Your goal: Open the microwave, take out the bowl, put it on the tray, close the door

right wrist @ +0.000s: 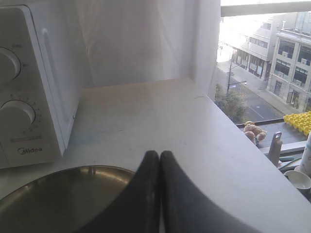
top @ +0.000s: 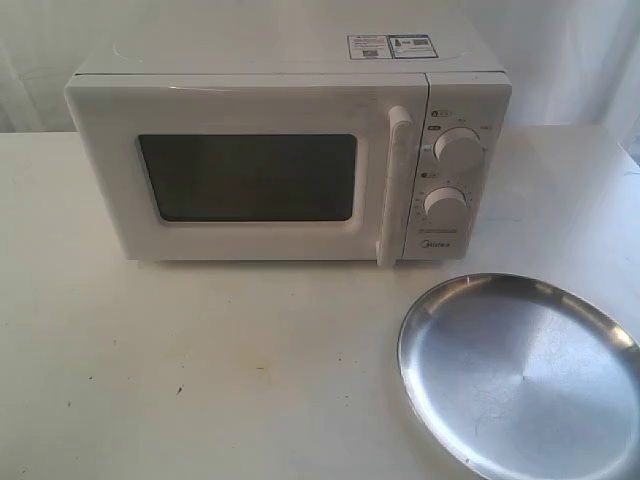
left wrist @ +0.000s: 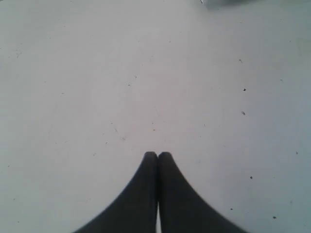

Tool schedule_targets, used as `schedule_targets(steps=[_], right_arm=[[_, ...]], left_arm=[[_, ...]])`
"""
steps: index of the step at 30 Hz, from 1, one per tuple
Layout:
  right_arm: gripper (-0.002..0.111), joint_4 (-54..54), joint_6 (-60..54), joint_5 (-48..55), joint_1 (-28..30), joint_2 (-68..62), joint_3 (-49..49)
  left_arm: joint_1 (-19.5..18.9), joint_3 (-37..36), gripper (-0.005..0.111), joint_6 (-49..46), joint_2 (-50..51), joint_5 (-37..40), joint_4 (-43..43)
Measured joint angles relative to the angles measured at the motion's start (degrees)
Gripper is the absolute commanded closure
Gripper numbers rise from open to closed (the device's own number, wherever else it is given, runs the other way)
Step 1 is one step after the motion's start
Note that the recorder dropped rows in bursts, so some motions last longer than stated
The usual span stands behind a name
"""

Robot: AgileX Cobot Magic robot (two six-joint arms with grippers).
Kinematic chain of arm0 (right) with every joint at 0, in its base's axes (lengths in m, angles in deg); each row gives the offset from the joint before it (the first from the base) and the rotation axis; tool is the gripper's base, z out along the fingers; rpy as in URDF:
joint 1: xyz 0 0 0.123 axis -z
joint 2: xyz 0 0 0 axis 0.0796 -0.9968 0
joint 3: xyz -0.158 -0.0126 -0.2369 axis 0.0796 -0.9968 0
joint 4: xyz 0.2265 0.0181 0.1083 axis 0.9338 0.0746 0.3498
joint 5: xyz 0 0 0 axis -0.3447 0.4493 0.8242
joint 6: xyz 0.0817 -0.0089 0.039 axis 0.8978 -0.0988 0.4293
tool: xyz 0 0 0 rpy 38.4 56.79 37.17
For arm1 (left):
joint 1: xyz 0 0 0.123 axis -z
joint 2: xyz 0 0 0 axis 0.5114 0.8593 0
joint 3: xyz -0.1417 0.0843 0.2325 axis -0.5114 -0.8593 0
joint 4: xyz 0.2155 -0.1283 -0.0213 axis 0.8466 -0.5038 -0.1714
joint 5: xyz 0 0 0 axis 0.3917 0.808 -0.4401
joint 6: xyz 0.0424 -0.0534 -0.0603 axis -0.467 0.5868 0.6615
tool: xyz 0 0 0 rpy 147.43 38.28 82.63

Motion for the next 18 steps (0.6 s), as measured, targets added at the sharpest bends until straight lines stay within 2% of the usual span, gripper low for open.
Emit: schedule_targets(steps=[15, 18], right_arm=[[0.108, 0.0, 0.0, 0.0, 0.0, 0.0, 0.0], [0.108, 0.6, 0.5, -4.2, 0.0, 0.0, -0.2]], left_arm=[[0.0, 0.0, 0.107, 0.0, 0.0, 0.0, 0.0], [0.0, 0.0, 0.107, 0.0, 0.0, 0.0, 0.0]])
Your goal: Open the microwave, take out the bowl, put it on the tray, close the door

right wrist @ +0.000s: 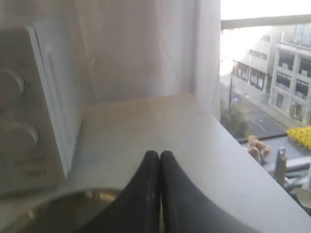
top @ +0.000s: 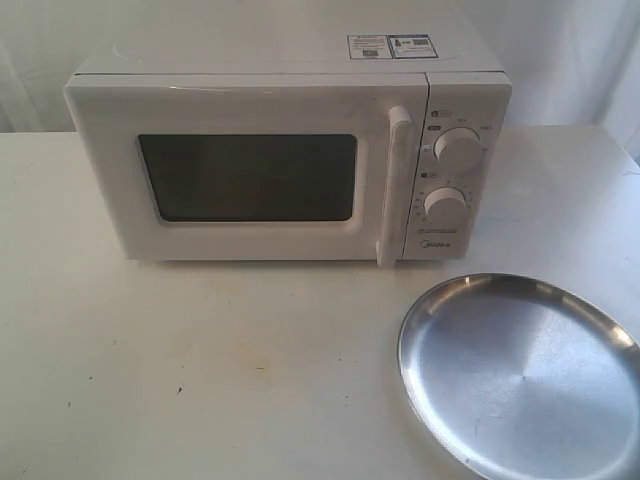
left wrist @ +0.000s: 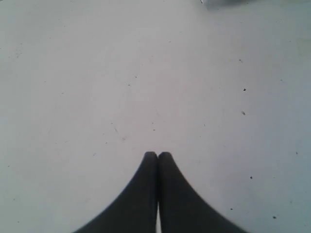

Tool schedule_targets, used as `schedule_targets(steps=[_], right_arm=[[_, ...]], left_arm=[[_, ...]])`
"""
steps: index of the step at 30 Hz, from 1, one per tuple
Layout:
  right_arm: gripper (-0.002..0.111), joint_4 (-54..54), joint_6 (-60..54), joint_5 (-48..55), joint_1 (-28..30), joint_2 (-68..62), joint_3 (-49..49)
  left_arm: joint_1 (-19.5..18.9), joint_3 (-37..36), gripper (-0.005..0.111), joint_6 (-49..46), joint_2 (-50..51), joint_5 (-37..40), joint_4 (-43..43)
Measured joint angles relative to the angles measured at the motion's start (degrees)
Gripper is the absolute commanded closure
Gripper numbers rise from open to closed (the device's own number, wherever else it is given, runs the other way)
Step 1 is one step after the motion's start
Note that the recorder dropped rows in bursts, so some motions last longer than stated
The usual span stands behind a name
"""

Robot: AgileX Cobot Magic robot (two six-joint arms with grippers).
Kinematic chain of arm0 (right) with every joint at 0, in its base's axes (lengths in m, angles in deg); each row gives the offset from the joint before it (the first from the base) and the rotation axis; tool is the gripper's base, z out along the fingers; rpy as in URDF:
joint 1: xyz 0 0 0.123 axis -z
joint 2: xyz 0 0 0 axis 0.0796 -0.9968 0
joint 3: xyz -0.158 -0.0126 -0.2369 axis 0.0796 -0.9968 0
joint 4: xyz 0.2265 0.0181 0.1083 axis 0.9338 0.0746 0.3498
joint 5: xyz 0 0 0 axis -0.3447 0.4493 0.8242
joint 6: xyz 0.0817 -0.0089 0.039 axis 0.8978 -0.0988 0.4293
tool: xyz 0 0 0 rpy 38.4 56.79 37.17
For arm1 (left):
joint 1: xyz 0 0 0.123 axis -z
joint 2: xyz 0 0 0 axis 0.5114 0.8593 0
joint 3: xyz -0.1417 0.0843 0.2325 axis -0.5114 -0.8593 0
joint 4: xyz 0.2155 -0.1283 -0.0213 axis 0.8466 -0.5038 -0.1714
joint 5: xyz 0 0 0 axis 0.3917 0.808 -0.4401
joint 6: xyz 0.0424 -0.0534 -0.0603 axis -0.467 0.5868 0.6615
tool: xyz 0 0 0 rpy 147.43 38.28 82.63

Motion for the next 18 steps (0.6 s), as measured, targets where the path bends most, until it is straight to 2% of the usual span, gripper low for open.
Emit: schedule_targets(steps=[7, 11, 14, 18], right_arm=[[0.108, 11.3, 19.0, -21.0, 0.0, 0.1, 0.0], [0.108, 13.1, 22.8, -29.5, 0.0, 0.1, 0.0], [0.108, 13.5, 23.4, -30.7, 0.0, 0.1, 0.0], [0.108, 13.8, 23.7, -25.3, 0.0, 0.1, 0.0]], left_arm=[[0.0, 0.0, 0.107, 0.0, 0.0, 0.0, 0.0], [0.0, 0.0, 0.107, 0.0, 0.0, 0.0, 0.0], [0.0, 0.0, 0.107, 0.0, 0.0, 0.0, 0.0], [0.0, 0.0, 0.107, 0.0, 0.0, 0.0, 0.0]])
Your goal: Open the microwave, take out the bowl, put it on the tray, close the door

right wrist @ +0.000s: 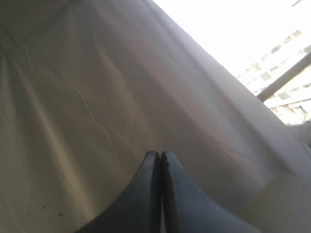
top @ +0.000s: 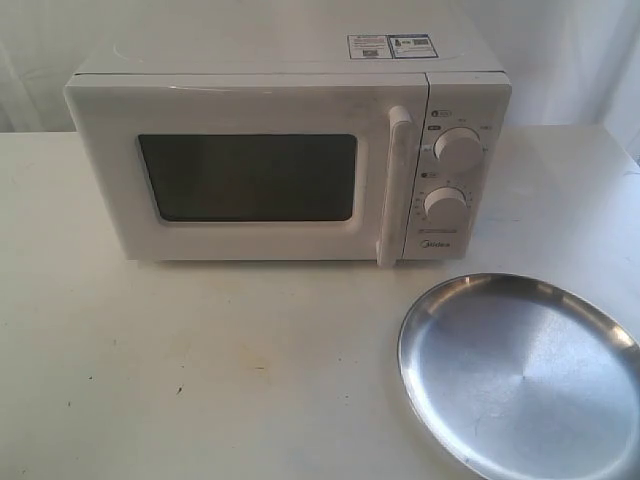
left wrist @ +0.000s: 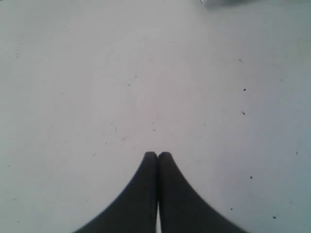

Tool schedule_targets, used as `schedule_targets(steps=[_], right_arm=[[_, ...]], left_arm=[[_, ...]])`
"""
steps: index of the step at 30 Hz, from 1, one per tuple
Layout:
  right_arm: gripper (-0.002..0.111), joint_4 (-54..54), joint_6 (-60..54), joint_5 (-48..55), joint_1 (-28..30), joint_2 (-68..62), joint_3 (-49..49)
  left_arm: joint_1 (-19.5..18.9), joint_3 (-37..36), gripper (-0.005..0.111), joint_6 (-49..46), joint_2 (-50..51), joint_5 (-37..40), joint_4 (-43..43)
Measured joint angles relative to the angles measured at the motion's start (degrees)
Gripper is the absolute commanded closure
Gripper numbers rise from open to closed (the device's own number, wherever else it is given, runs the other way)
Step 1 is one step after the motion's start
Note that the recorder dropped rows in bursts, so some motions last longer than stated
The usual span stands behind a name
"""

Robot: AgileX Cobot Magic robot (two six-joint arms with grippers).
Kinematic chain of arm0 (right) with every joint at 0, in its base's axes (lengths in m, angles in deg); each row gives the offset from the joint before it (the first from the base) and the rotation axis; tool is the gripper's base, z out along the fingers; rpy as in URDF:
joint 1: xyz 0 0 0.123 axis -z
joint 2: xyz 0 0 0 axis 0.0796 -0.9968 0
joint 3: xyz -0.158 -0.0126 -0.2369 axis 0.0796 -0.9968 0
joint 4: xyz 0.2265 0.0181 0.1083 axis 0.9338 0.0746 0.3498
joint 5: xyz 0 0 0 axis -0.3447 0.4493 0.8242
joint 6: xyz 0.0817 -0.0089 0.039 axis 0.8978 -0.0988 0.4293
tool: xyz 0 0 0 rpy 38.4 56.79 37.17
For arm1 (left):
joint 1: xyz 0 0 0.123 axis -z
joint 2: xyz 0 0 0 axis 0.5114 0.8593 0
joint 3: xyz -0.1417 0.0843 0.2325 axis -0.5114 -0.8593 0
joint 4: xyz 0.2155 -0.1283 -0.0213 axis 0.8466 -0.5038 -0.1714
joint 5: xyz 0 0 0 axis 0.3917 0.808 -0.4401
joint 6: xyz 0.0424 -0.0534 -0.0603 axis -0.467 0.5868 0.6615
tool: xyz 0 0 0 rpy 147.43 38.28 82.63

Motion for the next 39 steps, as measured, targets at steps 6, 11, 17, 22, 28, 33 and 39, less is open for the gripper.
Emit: schedule_targets(steps=[6, 11, 17, 22, 28, 33, 39], right_arm=[[0.108, 0.0, 0.2, 8.1, 0.0, 0.0, 0.0], [0.108, 0.0, 0.0, 5.3, 0.0, 0.0, 0.0], [0.108, 1.3, -0.6, 2.5, 0.0, 0.0, 0.0], [0.108, -6.3, 14.9, -0.3, 0.0, 0.0, 0.3], [0.108, -45.8, 45.3, -17.3, 0.0, -3.5, 15.1], [0.108, -67.4, 57.0, -19.1, 0.0, -17.6, 30.6], [0.108, -73.4, 56.9, -22.7, 0.0, -42.3, 35.1]], left_arm=[[0.0, 0.0, 0.107, 0.0, 0.0, 0.0, 0.0], [0.0, 0.0, 0.107, 0.0, 0.0, 0.0, 0.0], [0.0, 0.0, 0.107, 0.0, 0.0, 0.0, 0.0], [0.0, 0.0, 0.107, 0.0, 0.0, 0.0, 0.0], [0.0, 0.0, 0.107, 0.0, 0.0, 0.0, 0.0], [0.0, 0.0, 0.107, 0.0, 0.0, 0.0, 0.0], [0.0, 0.0, 0.107, 0.0, 0.0, 0.0, 0.0]])
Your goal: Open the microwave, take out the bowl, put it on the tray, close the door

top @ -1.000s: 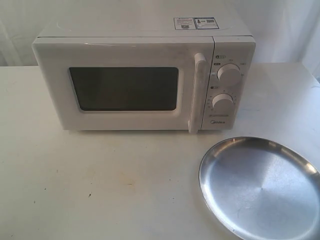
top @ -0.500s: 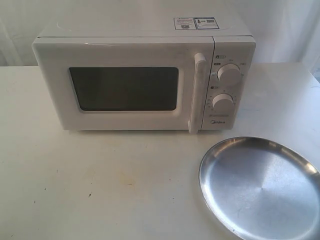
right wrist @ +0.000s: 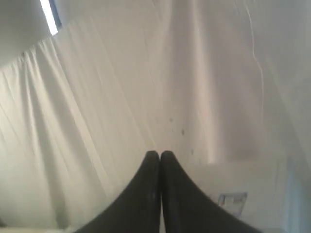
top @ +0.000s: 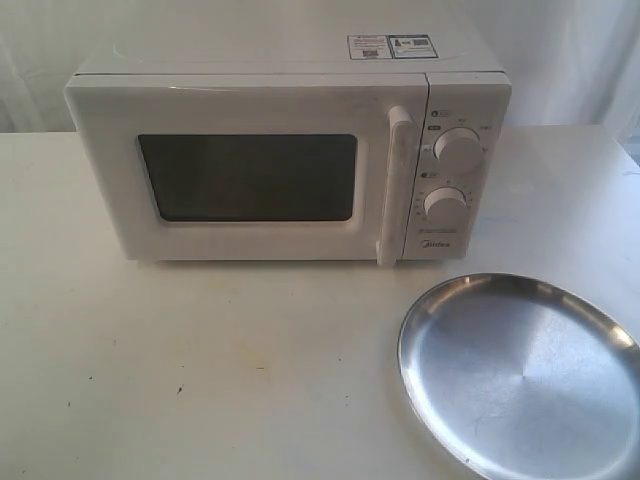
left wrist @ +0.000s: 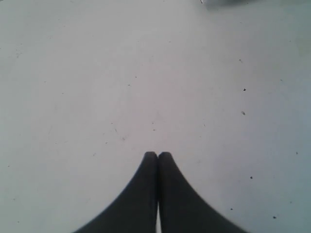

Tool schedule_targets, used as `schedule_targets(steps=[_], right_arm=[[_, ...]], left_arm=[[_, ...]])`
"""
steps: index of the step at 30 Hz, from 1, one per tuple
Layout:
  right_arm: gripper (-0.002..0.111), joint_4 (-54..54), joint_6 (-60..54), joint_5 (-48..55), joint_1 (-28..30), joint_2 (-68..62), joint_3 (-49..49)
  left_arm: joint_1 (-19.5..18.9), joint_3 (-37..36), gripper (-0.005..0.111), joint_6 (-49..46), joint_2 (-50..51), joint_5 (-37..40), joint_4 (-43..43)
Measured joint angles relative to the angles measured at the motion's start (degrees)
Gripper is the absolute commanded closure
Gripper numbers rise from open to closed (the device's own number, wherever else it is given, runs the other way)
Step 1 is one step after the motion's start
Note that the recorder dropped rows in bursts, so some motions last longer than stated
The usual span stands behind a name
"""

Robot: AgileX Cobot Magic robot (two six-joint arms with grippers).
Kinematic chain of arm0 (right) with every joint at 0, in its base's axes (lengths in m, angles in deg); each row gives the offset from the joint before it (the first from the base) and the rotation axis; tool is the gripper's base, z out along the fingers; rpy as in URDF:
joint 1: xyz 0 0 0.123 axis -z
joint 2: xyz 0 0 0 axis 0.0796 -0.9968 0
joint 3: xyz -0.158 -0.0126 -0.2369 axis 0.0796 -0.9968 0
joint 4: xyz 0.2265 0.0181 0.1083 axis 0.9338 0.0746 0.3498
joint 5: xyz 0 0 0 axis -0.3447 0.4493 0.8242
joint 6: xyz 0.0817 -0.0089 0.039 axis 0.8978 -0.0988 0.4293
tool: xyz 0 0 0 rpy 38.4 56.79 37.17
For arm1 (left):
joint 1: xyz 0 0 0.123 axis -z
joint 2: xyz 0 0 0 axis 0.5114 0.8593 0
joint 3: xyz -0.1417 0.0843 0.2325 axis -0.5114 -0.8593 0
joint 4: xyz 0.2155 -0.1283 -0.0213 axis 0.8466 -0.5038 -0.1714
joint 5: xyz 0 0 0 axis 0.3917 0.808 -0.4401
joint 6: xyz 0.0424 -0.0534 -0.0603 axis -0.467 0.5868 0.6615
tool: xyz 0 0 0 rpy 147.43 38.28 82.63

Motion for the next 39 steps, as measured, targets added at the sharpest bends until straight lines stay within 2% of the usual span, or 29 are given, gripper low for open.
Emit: schedule_targets(steps=[4, 8, 16, 18, 22, 24, 28, 31, 36, 39], right_arm=[[0.108, -2.3, -6.6, -10.2, 0.0, -18.6, 0.1], [0.108, -3.4, -20.6, -23.0, -0.6, -34.0, -0.5], [0.108, -4.2, -40.8, -27.0, -1.9, -53.1, -1.5], [0.102, -5.5, -48.3, -27.0, -1.9, -57.7, -1.5], [0.068, -5.9, -57.1, -27.0, -4.1, -61.0, -1.4], [0.058, -4.3, -58.2, -27.0, -6.4, -61.6, -0.6], [0.058, 0.3, -59.4, -27.0, -11.2, -61.7, 1.3], [0.058, 3.2, -59.8, -23.3, -13.4, -61.7, 3.2], [0.059, 5.3, -59.9, -18.0, -14.3, -61.7, 4.6], [0.063, 5.9, -59.9, -16.0, -14.5, -61.7, 4.6]], left_arm=[[0.0, 0.0, 0.107, 0.0, 0.0, 0.0, 0.0], [0.0, 0.0, 0.107, 0.0, 0.0, 0.0, 0.0], [0.0, 0.0, 0.107, 0.0, 0.0, 0.0, 0.0], [0.0, 0.0, 0.107, 0.0, 0.0, 0.0, 0.0], [0.0, 0.0, 0.107, 0.0, 0.0, 0.0, 0.0], [0.0, 0.0, 0.107, 0.0, 0.0, 0.0, 0.0], [0.0, 0.0, 0.107, 0.0, 0.0, 0.0, 0.0], [0.0, 0.0, 0.107, 0.0, 0.0, 0.0, 0.0], [0.0, 0.0, 0.107, 0.0, 0.0, 0.0, 0.0], [0.0, 0.0, 0.107, 0.0, 0.0, 0.0, 0.0]])
